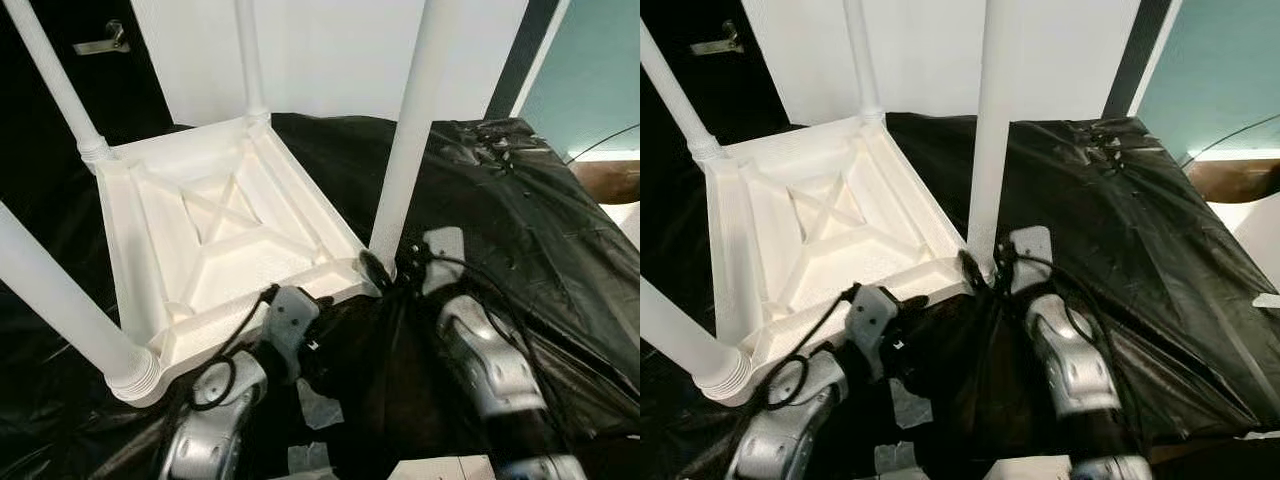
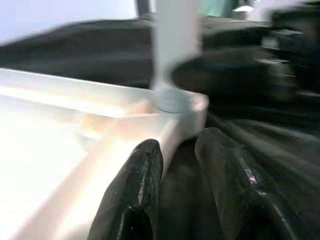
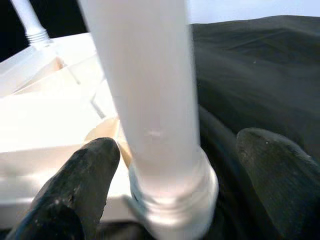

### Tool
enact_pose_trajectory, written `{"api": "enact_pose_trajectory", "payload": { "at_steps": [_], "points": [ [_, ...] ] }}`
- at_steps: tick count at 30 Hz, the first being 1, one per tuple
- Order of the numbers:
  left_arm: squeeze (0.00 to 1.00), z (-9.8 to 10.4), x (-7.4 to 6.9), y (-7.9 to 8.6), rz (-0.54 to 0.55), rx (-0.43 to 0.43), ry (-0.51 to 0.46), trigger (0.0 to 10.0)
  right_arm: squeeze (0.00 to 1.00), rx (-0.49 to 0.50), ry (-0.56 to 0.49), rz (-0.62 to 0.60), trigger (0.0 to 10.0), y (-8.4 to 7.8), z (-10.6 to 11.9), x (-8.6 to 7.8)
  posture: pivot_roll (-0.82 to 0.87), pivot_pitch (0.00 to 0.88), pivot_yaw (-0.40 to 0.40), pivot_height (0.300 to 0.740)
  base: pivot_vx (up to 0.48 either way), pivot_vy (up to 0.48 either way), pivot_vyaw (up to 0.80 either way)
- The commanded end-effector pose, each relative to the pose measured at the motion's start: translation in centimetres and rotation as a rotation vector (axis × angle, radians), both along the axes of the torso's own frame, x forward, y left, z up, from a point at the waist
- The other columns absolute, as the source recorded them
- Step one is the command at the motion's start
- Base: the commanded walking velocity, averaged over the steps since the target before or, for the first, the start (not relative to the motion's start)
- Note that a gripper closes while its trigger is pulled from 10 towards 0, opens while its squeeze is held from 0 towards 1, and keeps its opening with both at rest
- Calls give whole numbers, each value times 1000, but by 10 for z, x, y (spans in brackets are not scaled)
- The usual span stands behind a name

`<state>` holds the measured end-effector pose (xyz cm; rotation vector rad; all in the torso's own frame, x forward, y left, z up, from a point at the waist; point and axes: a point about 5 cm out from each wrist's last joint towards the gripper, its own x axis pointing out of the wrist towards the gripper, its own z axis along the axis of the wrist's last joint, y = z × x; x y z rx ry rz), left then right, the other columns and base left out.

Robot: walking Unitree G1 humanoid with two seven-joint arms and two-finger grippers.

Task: Building children table

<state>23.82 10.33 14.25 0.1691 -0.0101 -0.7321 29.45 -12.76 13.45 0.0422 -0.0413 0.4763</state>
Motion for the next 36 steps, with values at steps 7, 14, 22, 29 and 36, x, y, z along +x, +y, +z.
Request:
{"api": "enact_pose_trajectory", "payload": {
  "at_steps": [7,14,22,29,36],
  "points": [
    [0,17,0,15,114,-117,-19,10000,0,-114,-70,156,10000,8,-8,-23,128,26,-32,740,0,0,0],
    [0,23,-5,18,121,-149,-20,10000,0,-131,-14,294,10000,13,-19,-33,129,24,-27,740,0,0,0],
    [0,23,-13,19,126,-156,-2,10000,0,-147,-5,378,10000,17,-22,-31,142,20,-30,740,0,0,0],
    [0,18,-18,22,152,-141,16,10000,0,-109,9,452,10000,25,-18,-25,157,21,-39,740,0,0,0],
    [0,12,-23,18,151,-80,28,10000,0,17,8,458,10000,46,-5,-13,169,27,-44,740,0,0,0]
  ]
}}
